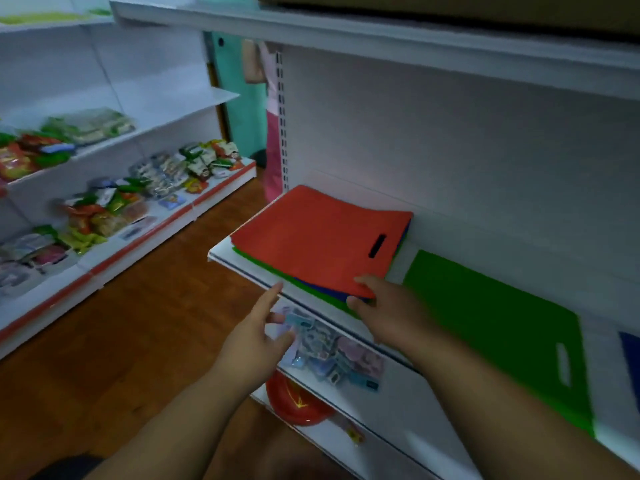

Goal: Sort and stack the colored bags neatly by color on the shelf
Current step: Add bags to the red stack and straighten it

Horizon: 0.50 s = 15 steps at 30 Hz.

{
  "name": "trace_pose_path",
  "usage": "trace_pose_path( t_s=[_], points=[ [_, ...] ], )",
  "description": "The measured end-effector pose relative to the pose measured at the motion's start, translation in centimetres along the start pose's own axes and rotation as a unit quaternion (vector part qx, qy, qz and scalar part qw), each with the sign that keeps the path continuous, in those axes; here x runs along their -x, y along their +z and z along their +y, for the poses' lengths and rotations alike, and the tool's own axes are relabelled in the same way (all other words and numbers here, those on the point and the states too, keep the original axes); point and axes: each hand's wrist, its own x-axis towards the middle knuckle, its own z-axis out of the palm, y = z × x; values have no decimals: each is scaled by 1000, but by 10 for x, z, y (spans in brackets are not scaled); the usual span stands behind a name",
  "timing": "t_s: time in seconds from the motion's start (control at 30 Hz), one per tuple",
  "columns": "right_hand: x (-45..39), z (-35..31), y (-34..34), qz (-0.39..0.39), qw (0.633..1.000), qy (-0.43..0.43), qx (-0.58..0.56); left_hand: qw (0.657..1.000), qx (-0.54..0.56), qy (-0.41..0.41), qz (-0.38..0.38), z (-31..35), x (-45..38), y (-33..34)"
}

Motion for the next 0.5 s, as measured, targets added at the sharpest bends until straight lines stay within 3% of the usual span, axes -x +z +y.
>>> trace_pose_path(
  t_s=[0.07,0.13,0.23,0.4,0.5],
  points=[
    [7,-8,3,86,995,51,10,986,153,-48,-50,-5,-21,-17],
    [12,-16,5,155,984,83,24,963,251,-82,-49,-13,-42,-30],
    [28,-24,15,268,962,50,10,932,346,-107,-20,-26,-68,-45],
    [64,-27,19,382,924,20,16,976,213,-7,-53,-30,-71,-49],
    [84,-23,10,418,907,48,20,979,148,88,-114,-18,-60,-34]
  ],
)
